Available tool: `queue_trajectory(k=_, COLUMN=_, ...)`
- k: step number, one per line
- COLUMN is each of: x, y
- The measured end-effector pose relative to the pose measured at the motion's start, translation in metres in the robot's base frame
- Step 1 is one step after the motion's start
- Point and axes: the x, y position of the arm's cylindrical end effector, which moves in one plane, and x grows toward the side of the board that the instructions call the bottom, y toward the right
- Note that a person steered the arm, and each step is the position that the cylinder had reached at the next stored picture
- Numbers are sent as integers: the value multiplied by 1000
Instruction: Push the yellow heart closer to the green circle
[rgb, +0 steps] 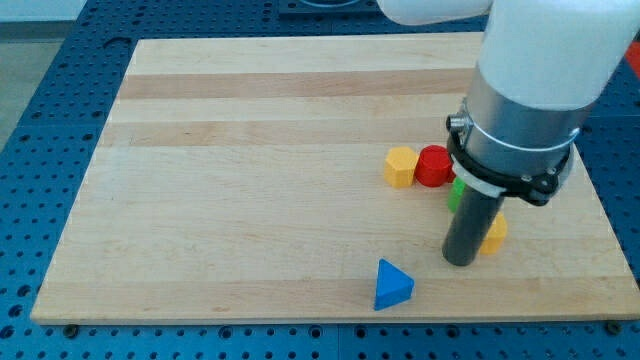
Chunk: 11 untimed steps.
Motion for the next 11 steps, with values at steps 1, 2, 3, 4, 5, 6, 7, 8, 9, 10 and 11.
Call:
queue_trajectory(k=1, x=36, y=31)
queue_trajectory(k=2, x=42, y=55)
queue_trajectory(k=3, x=36, y=59)
queue_trajectory(k=4, x=23, y=57)
queue_trajectory(k=5, x=20, y=44)
queue_trajectory(k=6, x=20, y=11)
queue_trajectory(k=7, x=16, y=-14)
queue_trajectory(k=8, x=-1, y=-14)
queue_trajectory(k=9, x=-1, y=4)
queue_trajectory(k=10, x=-5, y=9)
queue_trajectory(k=11, x=-12, y=13)
